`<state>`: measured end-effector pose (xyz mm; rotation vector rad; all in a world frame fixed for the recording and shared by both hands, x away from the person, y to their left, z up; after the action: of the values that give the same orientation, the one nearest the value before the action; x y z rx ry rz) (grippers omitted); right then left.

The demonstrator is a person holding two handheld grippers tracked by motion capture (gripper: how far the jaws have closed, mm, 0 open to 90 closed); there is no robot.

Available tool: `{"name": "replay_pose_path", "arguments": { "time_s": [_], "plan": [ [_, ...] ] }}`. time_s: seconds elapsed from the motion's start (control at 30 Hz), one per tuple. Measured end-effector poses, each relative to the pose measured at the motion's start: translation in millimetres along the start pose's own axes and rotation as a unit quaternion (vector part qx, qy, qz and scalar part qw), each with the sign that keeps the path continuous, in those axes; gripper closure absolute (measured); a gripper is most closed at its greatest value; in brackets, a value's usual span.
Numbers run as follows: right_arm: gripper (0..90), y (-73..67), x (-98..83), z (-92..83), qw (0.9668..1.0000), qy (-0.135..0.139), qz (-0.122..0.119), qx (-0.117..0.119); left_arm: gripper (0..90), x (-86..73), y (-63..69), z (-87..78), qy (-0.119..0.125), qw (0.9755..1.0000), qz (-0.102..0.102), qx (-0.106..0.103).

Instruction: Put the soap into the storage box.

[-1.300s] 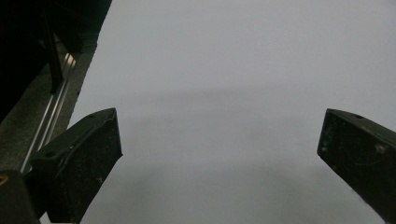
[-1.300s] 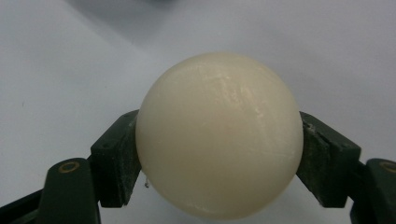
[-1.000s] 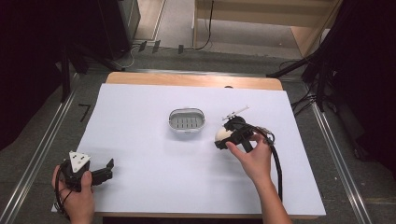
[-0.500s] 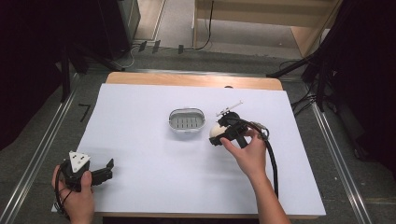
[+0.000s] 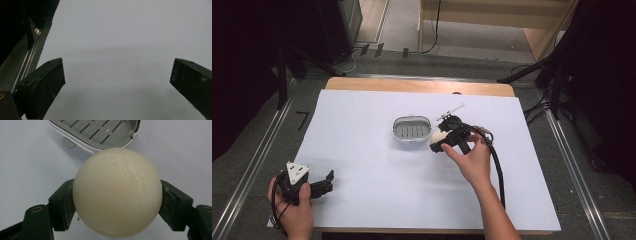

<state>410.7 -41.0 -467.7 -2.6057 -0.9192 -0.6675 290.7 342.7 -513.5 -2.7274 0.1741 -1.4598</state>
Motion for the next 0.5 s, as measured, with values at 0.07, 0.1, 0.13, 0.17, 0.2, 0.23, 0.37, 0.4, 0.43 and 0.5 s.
{"name": "replay_pose_path", "arguments": {
  "time_s": [0.07, 0.1, 0.13, 0.17, 0.2, 0.23, 0.37, 0.4, 0.43, 0.5],
  "plan": [
    [25.0, -3.0, 4.0, 0.7, 1.0, 0.0, 0.0, 0.002, 0.1, 0.0, -0.1, -0.1, 0.0, 1.0, -0.002, 0.0],
    [25.0, -3.9, 5.4, 1.4, 1.0, 0.001, -0.002, 0.002, 0.1, 0.0, -0.1, -0.1, 0.0, 1.0, -0.001, 0.0],
    [25.0, -4.7, 6.9, 1.9, 1.0, 0.0, -0.006, 0.002, 0.1, 0.0, -0.1, 0.0, 0.0, 1.0, -0.001, 0.001],
    [25.0, -6.0, 8.5, 2.7, 1.0, 0.0, -0.005, 0.003, 0.1, 0.0, -0.1, 0.0, 0.0, 1.0, -0.001, 0.001],
    [25.0, -6.8, 10.1, 3.7, 1.0, 0.0, -0.008, 0.003, 0.1, 0.0, -0.1, 0.0, 0.0, 1.0, -0.001, 0.0],
    [25.0, -8.4, 12.4, 5.0, 0.9999, -0.002, -0.009, 0.005, 0.1, 0.1, -0.2, 0.0, 0.0, 1.0, -0.003, 0.0],
    [25.0, -9.9, 16.3, 7.1, 0.9999, -0.005, -0.009, 0.004, 0.1, 0.2, -0.3, -0.1, 0.001, 1.0, -0.003, -0.002],
    [25.0, -10.6, 19.3, 8.1, 0.9999, -0.003, -0.01, 0.004, 0.1, 0.2, -0.1, -0.1, 0.002, 1.0, -0.003, -0.002],
    [25.0, -10.8, 20.5, 8.4, 0.9999, -0.002, -0.011, 0.005, 0.1, 0.2, -0.3, -0.1, 0.001, 1.0, -0.003, -0.002],
    [25.0, -11.8, 23.3, 8.8, 0.9999, -0.002, -0.01, 0.005, 0.1, 0.1, -0.2, 0.0, 0.0, 1.0, -0.002, -0.001]
  ]
}}
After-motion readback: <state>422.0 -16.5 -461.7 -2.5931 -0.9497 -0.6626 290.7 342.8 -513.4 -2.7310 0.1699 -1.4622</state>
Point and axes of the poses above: each handheld gripper's, and its own axes: z roughly forward along the jaws, x roughly out of its top, y roughly to its right, the point moved 8 cm from there along z, roughly forward along the jaws, and after that the axes turned 2 degrees about y, right-handed, at the moved point
